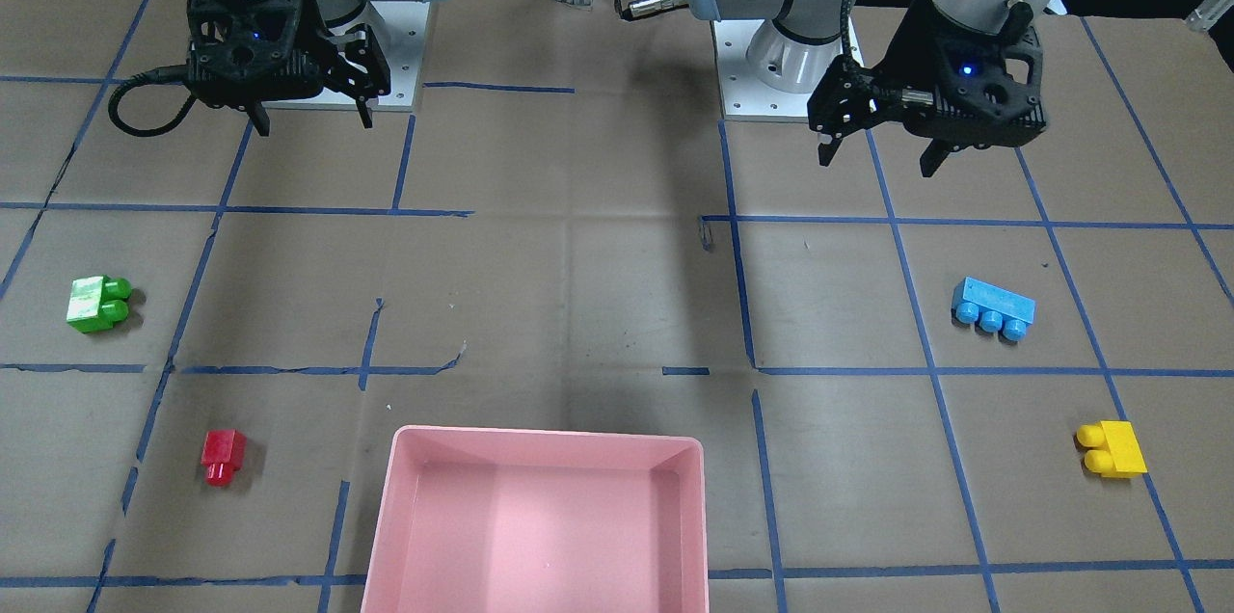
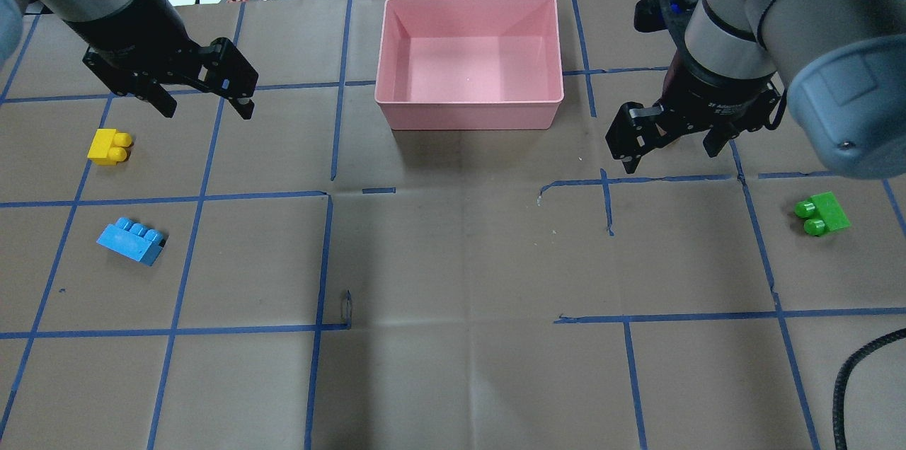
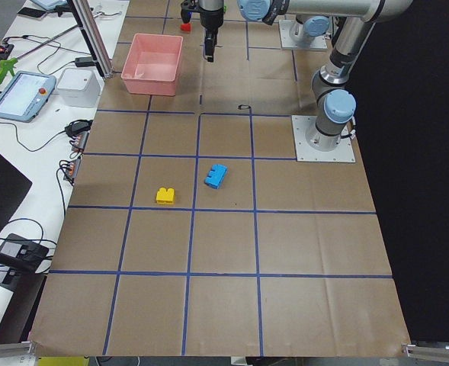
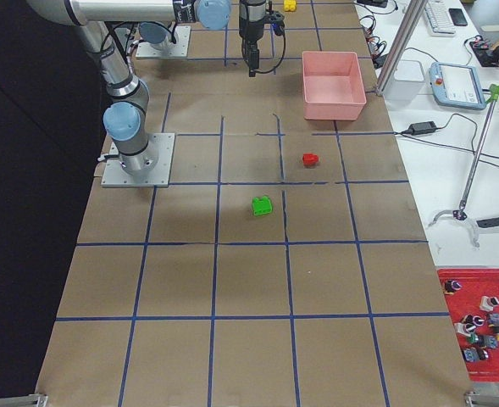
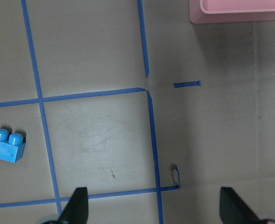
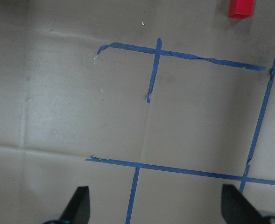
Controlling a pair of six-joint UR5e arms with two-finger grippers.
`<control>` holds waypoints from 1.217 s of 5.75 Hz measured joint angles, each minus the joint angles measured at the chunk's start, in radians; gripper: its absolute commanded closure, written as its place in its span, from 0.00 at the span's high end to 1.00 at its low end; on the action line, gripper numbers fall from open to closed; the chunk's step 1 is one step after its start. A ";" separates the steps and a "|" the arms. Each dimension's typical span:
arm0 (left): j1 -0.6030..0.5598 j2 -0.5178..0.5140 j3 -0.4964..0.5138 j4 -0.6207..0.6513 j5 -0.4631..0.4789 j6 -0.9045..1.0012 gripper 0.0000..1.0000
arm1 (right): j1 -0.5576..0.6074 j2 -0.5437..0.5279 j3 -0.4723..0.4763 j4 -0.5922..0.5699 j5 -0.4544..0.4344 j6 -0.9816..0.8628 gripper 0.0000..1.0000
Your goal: Put all blocks into box
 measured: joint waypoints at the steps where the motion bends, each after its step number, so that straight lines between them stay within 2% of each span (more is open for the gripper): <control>1: 0.120 -0.001 -0.006 0.015 -0.001 0.091 0.98 | 0.000 0.000 0.001 0.001 -0.001 0.000 1.00; 3: 0.391 -0.004 -0.015 0.020 -0.001 0.383 0.98 | -0.002 0.001 0.002 -0.002 -0.001 -0.021 1.00; 4: 0.488 -0.007 -0.025 0.019 -0.001 0.471 0.98 | -0.009 0.001 0.003 -0.004 -0.002 -0.042 1.00; 5: 0.533 -0.002 -0.053 0.020 -0.001 0.488 0.98 | -0.041 0.001 0.004 -0.004 -0.001 -0.080 1.00; 6: 0.546 0.007 -0.094 0.023 -0.001 0.427 0.98 | -0.118 0.001 0.006 -0.003 0.005 -0.162 1.00; 7: 0.550 0.010 -0.123 0.024 -0.002 0.279 0.98 | -0.224 0.002 0.019 -0.023 0.010 -0.275 1.00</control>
